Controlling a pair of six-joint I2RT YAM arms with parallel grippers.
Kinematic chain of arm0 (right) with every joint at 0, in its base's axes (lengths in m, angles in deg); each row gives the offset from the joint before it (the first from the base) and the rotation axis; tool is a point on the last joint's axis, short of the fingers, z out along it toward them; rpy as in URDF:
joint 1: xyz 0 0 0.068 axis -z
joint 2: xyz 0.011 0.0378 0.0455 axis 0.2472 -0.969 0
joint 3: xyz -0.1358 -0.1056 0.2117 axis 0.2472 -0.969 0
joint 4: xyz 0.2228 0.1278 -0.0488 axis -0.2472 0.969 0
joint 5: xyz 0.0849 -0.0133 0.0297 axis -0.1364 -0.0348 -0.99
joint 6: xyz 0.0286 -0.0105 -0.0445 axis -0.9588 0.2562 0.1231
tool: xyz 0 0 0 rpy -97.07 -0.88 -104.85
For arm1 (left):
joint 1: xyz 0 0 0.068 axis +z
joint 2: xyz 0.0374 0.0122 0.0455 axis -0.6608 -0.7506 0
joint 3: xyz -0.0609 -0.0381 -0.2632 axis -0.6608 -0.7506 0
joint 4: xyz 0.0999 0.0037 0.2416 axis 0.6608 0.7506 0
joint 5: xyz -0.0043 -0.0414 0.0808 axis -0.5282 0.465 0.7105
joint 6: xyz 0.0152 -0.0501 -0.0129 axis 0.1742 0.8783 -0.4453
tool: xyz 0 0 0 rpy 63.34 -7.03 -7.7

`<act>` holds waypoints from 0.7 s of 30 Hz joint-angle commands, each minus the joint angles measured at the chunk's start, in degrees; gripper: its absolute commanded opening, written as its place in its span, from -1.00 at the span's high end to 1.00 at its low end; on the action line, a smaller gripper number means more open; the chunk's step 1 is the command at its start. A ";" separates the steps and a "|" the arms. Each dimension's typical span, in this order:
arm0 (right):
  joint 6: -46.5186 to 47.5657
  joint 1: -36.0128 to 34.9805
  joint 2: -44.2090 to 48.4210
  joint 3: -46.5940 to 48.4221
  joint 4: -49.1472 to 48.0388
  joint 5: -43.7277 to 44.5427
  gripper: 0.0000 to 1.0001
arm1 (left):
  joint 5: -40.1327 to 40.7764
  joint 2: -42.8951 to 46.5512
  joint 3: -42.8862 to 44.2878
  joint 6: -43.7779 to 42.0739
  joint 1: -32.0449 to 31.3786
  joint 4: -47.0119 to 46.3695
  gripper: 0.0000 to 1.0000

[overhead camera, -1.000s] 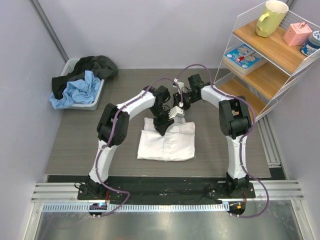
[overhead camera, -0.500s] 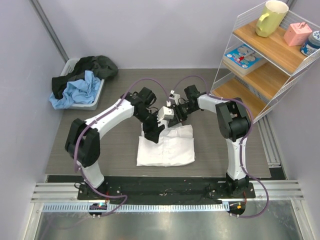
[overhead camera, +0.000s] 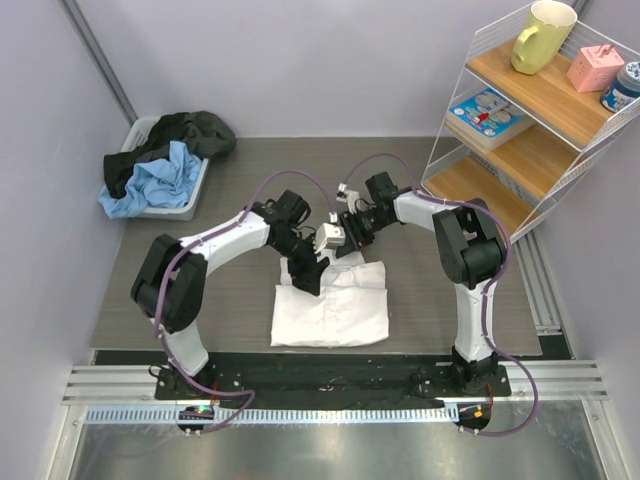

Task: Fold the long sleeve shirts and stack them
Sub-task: Fold the shirt

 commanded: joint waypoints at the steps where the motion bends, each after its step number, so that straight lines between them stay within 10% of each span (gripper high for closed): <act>1: 0.80 0.88 -0.31 5.74 1.10 2.64 0.32 | -3.51 -3.57 3.01 -1.36 0.12 -3.43 -0.35; 10: -3.86 -0.17 1.88 5.22 -0.04 -3.25 0.35 | -2.81 -6.47 2.84 -4.62 -0.06 -0.27 -0.18; 19: 1.76 -1.31 -4.52 5.30 1.44 0.26 0.38 | -3.25 -7.26 6.61 -4.36 -0.15 4.56 0.99; 21: 2.99 -1.31 -5.58 6.09 2.24 0.61 0.38 | -3.42 -7.26 7.41 -3.83 0.03 5.36 1.00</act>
